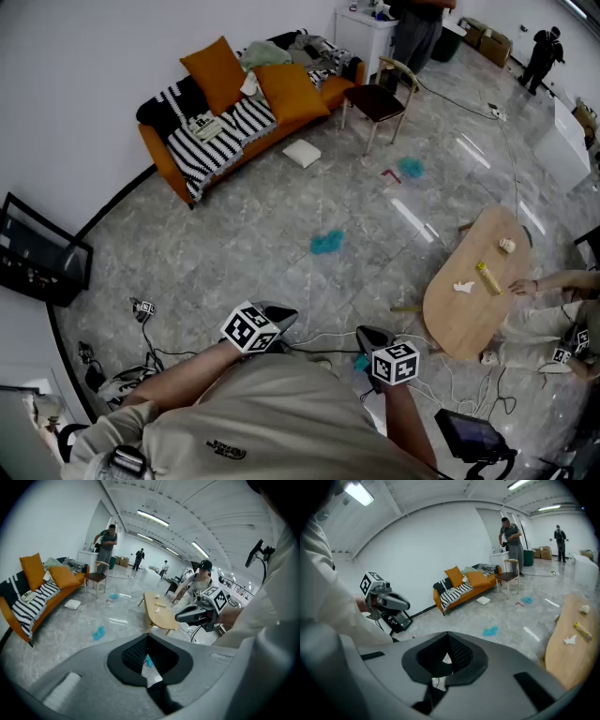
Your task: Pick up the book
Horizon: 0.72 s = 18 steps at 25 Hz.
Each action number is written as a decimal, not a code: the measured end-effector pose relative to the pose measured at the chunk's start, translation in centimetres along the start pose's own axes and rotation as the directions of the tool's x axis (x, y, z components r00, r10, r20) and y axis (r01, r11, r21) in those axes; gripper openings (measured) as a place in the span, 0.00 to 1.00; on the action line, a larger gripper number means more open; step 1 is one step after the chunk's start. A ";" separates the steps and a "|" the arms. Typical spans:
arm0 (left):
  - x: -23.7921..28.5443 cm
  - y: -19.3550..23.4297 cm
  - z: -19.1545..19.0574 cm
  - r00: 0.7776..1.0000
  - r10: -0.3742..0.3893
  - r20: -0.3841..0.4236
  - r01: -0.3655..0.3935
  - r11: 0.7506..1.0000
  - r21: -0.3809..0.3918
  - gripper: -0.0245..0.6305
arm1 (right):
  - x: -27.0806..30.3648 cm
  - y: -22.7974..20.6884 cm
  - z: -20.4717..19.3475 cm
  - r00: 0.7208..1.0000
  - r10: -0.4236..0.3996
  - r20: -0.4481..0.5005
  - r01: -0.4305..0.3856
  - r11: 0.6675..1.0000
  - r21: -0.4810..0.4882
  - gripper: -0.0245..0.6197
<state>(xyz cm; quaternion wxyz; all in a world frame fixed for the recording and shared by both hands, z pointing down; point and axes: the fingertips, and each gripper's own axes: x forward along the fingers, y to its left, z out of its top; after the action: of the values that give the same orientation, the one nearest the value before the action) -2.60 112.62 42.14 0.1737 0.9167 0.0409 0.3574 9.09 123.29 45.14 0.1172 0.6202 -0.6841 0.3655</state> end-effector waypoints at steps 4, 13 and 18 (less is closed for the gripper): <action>-2.7 6.2 1.5 1.000 0.012 0.022 -0.012 1.000 -0.006 0.05 | 5.1 3.4 4.4 1.000 0.027 0.003 -0.027 0.999 -0.018 0.06; -7.9 20.0 5.0 0.988 0.046 0.144 -0.034 0.996 -0.087 0.05 | 17.2 6.4 14.1 0.994 0.063 -0.085 -0.073 0.991 -0.112 0.06; -12.4 27.8 6.5 0.976 0.096 0.195 -0.074 0.991 -0.114 0.05 | 24.9 8.9 20.9 0.987 0.121 -0.103 -0.136 0.979 -0.153 0.06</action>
<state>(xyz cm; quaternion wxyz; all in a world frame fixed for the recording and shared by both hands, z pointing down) -8.80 82.19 39.38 0.2099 0.9384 -0.0350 0.2722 1.82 90.47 42.52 0.1744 0.5456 -0.7435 0.3451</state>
